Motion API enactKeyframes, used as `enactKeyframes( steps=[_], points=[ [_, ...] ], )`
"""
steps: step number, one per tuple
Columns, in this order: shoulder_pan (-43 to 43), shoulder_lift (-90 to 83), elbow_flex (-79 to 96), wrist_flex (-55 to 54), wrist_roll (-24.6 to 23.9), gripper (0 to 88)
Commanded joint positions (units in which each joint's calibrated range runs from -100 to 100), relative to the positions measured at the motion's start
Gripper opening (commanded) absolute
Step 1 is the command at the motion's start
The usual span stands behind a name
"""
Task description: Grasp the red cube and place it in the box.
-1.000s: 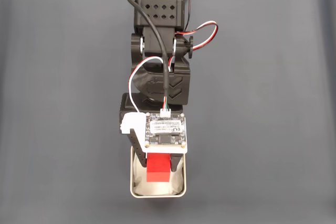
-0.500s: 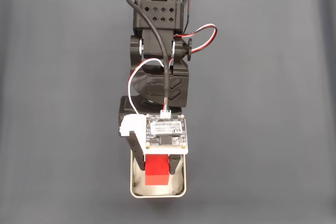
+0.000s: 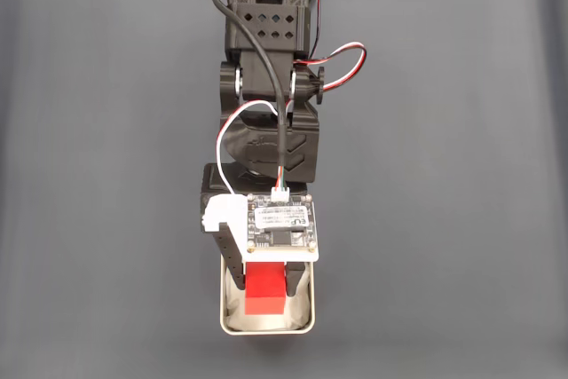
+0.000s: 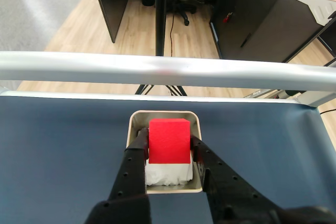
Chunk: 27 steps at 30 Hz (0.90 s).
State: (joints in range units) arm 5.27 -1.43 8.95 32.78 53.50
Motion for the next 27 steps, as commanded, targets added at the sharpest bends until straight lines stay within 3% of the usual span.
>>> enactKeyframes(
  steps=[1,5,8,10,12,27],
  points=[
    [0.41,-0.65,-1.01,-1.14,0.29,1.5],
    [0.34,-0.65,-0.74,-0.97,0.34,4.1],
    [0.34,-0.91,-0.56,-0.73,0.49,27.2],
    [0.41,-1.08,-0.56,-0.24,0.73,38.0],
    [0.34,-1.17,-0.56,0.09,0.54,42.8],
    [0.13,-1.60,-0.56,0.09,-1.07,47.2]
  ],
)
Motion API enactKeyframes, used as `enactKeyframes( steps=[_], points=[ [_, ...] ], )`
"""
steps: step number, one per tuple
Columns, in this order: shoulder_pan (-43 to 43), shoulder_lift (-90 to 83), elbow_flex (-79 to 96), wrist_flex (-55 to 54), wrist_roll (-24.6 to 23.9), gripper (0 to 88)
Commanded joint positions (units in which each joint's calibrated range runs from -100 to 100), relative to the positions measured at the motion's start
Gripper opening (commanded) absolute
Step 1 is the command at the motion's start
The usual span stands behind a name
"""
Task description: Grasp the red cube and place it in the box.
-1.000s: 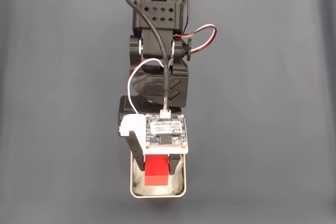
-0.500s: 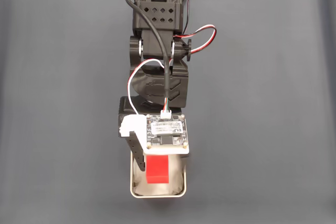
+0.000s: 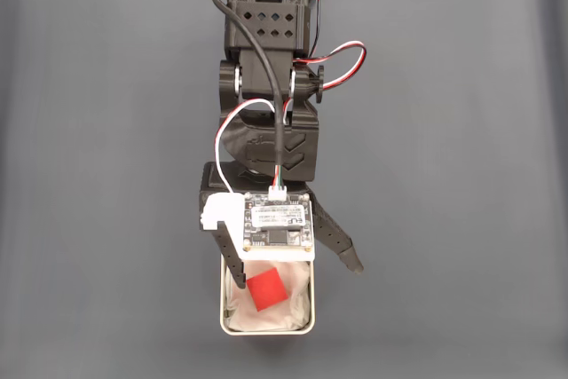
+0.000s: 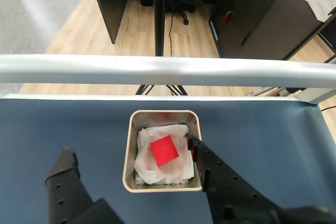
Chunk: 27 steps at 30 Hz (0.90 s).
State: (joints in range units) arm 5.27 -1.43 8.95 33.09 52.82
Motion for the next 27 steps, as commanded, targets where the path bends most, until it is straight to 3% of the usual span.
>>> enactKeyframes(
  steps=[1,22,24,27],
  points=[
    [0.13,-1.69,-0.47,-0.14,-0.49,47.0],
    [0.13,-2.64,0.54,-0.47,-0.93,46.0],
    [0.06,-2.81,0.45,-0.64,-1.27,42.3],
    [-0.22,-3.68,0.17,-0.64,-1.61,27.7]
  ],
)
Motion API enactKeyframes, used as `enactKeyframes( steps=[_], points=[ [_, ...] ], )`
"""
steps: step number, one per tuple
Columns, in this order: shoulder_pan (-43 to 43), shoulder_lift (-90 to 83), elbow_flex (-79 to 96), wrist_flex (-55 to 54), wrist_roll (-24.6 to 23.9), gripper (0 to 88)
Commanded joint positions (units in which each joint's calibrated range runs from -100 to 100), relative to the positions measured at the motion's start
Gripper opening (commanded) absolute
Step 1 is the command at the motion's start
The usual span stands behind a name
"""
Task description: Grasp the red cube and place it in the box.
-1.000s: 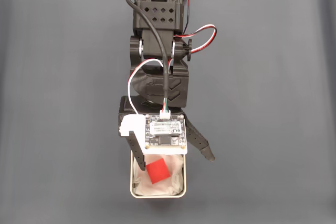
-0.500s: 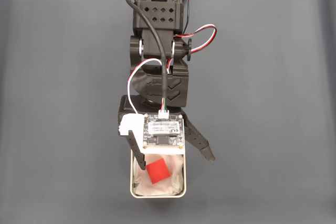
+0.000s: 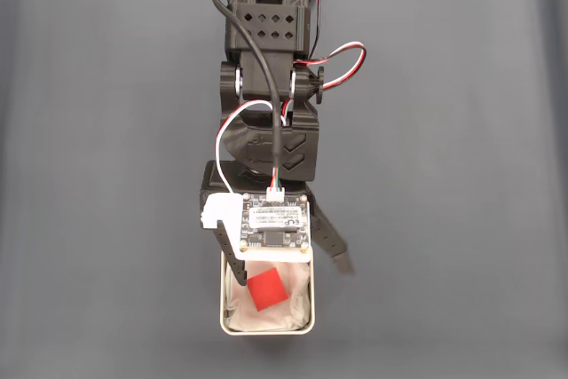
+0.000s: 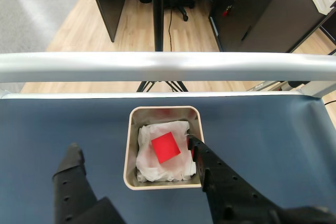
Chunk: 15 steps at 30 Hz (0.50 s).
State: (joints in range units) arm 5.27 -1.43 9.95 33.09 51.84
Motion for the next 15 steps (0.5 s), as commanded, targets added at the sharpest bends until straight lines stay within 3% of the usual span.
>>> enactKeyframes(
  steps=[1,3,4,9,15],
  points=[
    [-0.37,-4.29,-0.91,-0.64,-0.73,19.0],
    [-0.65,-5.41,-1.73,-0.80,-1.32,3.3],
    [-0.86,-6.54,-1.83,-0.88,-1.42,0.5],
    [-2.21,-14.77,0.64,-0.39,-1.51,0.0],
    [-4.34,-33.66,18.43,-0.31,-0.98,0.0]
  ],
)
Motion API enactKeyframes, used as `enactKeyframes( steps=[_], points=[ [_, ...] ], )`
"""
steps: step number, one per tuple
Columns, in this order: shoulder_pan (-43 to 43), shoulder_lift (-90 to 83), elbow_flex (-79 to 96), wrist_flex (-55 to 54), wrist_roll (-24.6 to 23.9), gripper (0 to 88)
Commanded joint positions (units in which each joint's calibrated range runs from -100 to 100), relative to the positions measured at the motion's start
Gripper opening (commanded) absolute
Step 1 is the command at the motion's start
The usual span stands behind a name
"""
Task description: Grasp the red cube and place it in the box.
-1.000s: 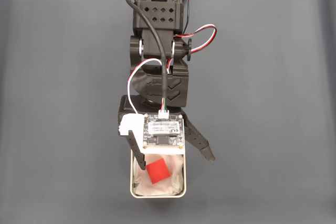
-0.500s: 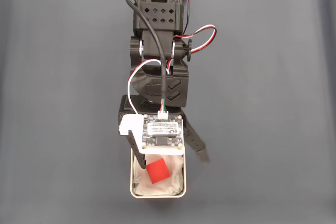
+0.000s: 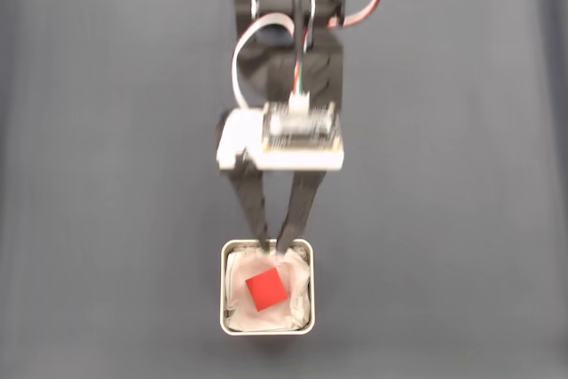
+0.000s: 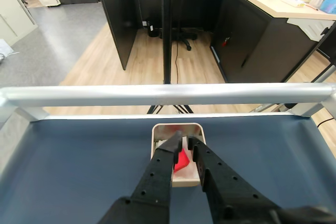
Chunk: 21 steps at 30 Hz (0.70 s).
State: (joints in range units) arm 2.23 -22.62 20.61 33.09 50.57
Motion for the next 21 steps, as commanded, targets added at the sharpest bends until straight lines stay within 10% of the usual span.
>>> enactKeyframes(
  steps=[1,21],
  points=[
    [-1.59,-16.63,11.87,-0.31,0.34,0.0],
    [-1.80,-76.86,77.47,28.79,-0.05,0.0]
  ],
)
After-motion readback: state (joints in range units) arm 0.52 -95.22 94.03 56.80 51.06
